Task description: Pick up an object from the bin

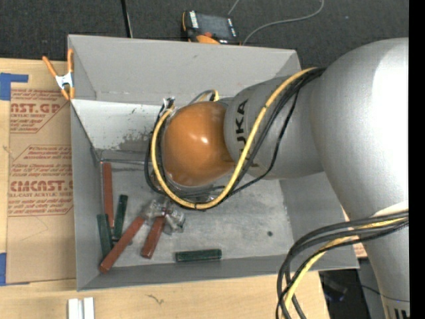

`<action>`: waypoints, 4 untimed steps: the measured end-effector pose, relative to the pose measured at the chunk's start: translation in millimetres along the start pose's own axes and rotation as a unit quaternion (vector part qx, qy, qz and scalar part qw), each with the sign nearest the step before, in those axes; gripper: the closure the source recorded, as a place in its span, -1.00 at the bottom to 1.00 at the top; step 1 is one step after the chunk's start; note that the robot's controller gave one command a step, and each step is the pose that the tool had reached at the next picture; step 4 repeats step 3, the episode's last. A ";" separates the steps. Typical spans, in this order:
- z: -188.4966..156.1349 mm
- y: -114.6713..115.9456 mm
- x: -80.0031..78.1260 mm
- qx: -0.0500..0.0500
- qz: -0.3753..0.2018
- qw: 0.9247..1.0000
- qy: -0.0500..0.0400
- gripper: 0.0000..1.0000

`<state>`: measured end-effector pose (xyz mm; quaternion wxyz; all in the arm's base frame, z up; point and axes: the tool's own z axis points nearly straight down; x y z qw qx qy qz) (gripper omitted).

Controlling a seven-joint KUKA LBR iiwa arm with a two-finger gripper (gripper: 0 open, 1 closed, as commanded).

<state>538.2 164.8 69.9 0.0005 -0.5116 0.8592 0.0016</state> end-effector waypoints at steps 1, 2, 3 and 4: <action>0.1 -0.1 0.1 0.000 0.000 1.000 0.000 1.00; 0.1 -0.1 0.1 0.000 0.000 1.000 0.000 1.00; -173.1 44.0 31.8 0.004 -0.017 1.000 -0.002 1.00; -173.1 44.0 31.8 0.004 -0.017 1.000 -0.002 1.00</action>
Offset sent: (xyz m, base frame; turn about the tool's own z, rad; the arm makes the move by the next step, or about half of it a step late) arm 0.0000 0.0000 0.0000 0.0000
